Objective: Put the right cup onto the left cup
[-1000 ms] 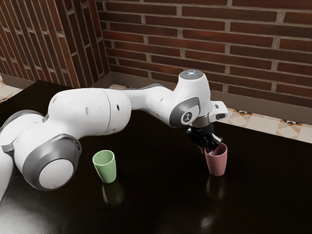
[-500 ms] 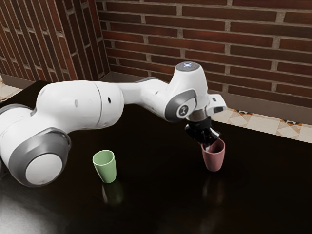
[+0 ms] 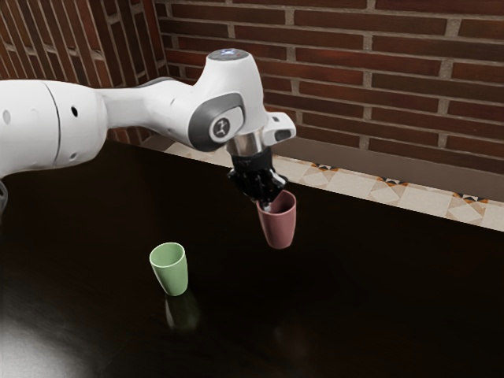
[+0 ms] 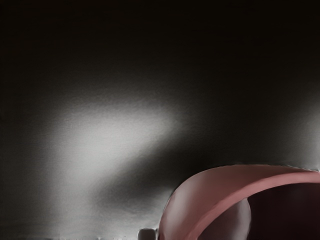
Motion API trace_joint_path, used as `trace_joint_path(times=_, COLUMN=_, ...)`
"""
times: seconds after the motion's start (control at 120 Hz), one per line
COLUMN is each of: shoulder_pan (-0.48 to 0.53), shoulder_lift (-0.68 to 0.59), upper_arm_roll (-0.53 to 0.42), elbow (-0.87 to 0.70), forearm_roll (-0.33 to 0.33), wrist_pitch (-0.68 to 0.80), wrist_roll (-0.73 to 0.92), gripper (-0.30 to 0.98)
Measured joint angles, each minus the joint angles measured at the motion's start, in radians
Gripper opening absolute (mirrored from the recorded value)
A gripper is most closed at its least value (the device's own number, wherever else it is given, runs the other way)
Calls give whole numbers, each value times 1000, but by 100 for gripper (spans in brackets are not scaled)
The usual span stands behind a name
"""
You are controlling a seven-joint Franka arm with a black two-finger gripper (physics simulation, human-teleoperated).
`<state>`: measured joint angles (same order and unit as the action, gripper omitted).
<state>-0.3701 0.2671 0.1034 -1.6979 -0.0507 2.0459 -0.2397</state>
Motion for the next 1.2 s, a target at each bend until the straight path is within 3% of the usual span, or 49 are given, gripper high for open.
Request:
trace_joint_path(times=0.475, shoulder_pan=173, shoulder_lift=-287, upper_arm_roll=-1, elbow=-281, forearm_roll=21, wrist_pitch=-85, wrist_roll=116, gripper=-10)
trace_joint_path(times=0.808, shoulder_pan=279, shoulder_lift=-354, upper_arm_roll=-3, elbow=-381, forearm_roll=22, wrist_pitch=-97, wrist_roll=221, gripper=-10)
trace_joint_path(times=1.2, shoulder_pan=345, shoulder_lift=-309, upper_arm_roll=-4, elbow=-386, forearm_roll=20, wrist_pitch=-64, wrist_roll=337, gripper=-10)
